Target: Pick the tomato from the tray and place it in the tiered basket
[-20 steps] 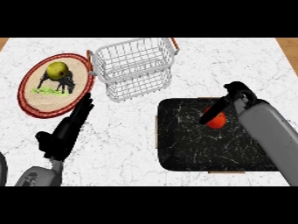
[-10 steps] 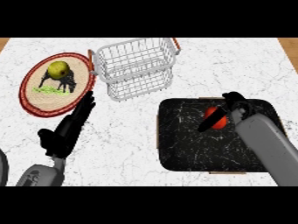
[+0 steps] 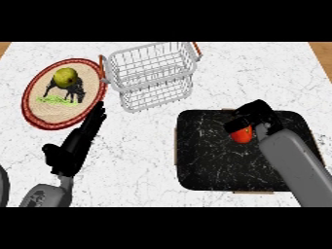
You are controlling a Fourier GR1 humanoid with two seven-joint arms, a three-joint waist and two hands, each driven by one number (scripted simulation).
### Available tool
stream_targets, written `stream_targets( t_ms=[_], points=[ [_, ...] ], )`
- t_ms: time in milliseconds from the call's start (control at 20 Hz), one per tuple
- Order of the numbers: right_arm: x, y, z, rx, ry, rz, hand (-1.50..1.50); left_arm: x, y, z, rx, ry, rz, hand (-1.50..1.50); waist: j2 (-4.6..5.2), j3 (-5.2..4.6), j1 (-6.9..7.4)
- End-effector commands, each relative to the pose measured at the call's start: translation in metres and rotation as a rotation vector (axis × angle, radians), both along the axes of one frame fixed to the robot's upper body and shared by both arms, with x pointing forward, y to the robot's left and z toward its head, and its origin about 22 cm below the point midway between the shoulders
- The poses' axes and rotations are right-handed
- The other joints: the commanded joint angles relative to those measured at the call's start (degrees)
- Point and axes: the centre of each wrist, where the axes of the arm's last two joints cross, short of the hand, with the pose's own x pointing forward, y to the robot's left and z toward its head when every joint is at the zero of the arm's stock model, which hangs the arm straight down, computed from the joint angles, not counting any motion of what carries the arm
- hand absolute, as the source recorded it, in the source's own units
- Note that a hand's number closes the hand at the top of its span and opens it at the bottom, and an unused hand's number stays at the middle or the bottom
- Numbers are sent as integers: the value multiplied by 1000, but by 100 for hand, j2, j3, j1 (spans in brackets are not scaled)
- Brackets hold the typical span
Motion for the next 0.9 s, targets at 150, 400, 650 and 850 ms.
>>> stream_targets(
  t_ms=[150, 400, 650, 850],
  points=[
    [-7, 10, -7, -39, 14, -90, 150, -2, -2, 4, -2, -7, -13, 0, 22, 25, 2],
    [9, -25, -3, -123, -86, 64, 150, 10, 12, 2, -2, -13, -3, 0, 40, 26, 14],
    [5, -50, 27, -359, -261, 694, 150, 4, -10, 0, 3, -13, -30, 0, 100, 48, 180],
    [14, -109, 55, -418, -465, 818, 150, 9, -7, 5, 7, -22, -33, 0, 149, 58, 190]
  ],
)
